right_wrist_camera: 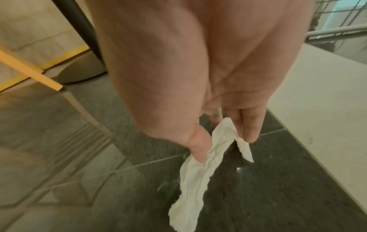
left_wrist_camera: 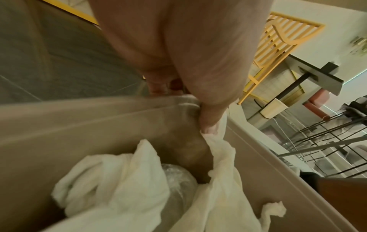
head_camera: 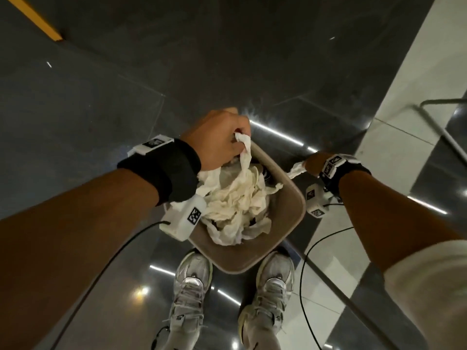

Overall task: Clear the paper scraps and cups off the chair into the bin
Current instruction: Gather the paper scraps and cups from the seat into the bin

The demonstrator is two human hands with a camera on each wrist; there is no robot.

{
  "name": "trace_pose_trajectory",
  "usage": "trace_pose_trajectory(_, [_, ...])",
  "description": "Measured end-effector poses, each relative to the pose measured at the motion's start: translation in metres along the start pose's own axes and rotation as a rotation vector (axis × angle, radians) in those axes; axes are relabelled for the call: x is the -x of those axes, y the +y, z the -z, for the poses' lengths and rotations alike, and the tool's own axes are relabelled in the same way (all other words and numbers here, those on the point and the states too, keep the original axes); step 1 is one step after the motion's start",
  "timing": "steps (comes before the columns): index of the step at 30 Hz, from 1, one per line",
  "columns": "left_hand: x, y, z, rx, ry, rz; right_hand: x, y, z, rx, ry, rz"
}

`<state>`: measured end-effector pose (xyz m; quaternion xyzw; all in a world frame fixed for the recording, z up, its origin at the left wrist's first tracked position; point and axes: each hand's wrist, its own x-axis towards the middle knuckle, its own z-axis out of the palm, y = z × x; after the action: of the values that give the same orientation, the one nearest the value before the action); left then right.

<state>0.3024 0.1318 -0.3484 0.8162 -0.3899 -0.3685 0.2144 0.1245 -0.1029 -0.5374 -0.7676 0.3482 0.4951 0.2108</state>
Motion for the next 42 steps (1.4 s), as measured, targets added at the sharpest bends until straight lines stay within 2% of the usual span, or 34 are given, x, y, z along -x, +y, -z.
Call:
trace_pose_trajectory(3, [0.005, -0.001, -0.009, 0.035, 0.063, -0.004, 0.011, -0.006, -0.008, -0.035, 0.049, -0.003])
trace_pose_trajectory(6, [0.013, 0.000, -0.014, 0.074, 0.173, 0.017, 0.027, -0.010, 0.004, -0.073, 0.049, -0.020])
trace_pose_trajectory(9, [0.024, 0.007, -0.011, 0.146, 0.242, 0.075, 0.066, -0.017, 0.028, -0.203, 0.176, -0.016])
trace_pose_trajectory(12, [0.038, 0.024, -0.003, 0.137, 0.221, 0.114, 0.115, -0.025, 0.057, -0.410, 0.311, 0.023])
trace_pose_trajectory(15, [0.055, 0.044, 0.010, 0.138, 0.194, 0.155, 0.173, -0.035, 0.080, -0.792, 0.422, 0.163])
trace_pose_trajectory(17, [0.069, 0.058, 0.017, 0.233, 0.071, 0.235, 0.214, -0.047, 0.082, -0.875, 0.439, 0.265])
trace_pose_trajectory(19, [0.081, 0.067, 0.014, 0.217, -0.096, 0.292, 0.250, -0.065, 0.076, -0.805, 0.378, 0.373])
trace_pose_trajectory(23, [0.090, 0.062, -0.014, -0.037, -0.292, 0.346, 0.274, -0.099, 0.031, -0.293, 0.136, 0.397])
trace_pose_trajectory(24, [0.089, 0.056, -0.023, -0.058, -0.295, 0.374, 0.268, -0.107, 0.016, -0.200, 0.121, 0.359])
trace_pose_trajectory(26, [0.085, 0.044, -0.042, -0.004, -0.260, 0.441, 0.246, -0.121, -0.007, -0.172, 0.102, 0.285])
trace_pose_trajectory(29, [0.083, 0.040, -0.060, 0.188, -0.234, 0.508, 0.207, -0.123, -0.037, -0.092, -0.022, 0.318])
trace_pose_trajectory(31, [0.084, 0.042, -0.060, 0.241, -0.225, 0.518, 0.199, -0.124, -0.049, -0.067, -0.065, 0.291])
trace_pose_trajectory(37, [0.120, 0.063, -0.024, 0.410, -0.172, 0.520, 0.283, -0.121, -0.022, -0.023, 0.001, 0.242])
trace_pose_trajectory(40, [0.140, 0.087, 0.008, 0.407, -0.138, 0.506, 0.331, -0.111, 0.001, -0.187, 0.061, 0.221])
trace_pose_trajectory(42, [0.156, 0.106, 0.031, 0.392, -0.131, 0.521, 0.370, -0.099, 0.021, -0.289, 0.078, 0.264])
